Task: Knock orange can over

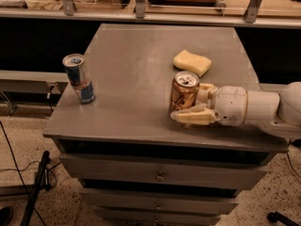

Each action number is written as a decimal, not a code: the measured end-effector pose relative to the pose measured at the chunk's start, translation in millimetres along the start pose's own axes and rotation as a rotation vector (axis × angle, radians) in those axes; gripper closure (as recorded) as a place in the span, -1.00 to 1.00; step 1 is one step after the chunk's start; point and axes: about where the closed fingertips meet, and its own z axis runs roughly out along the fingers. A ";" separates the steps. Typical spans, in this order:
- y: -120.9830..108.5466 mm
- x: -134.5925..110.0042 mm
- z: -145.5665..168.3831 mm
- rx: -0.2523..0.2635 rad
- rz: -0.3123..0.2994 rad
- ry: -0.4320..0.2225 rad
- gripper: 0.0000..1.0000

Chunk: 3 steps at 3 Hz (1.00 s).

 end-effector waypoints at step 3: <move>-6.5 -8.3 -1.1 0.019 0.015 -0.010 0.29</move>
Offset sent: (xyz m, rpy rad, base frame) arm 0.0000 -0.0036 -0.0008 0.0190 0.0128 -0.0094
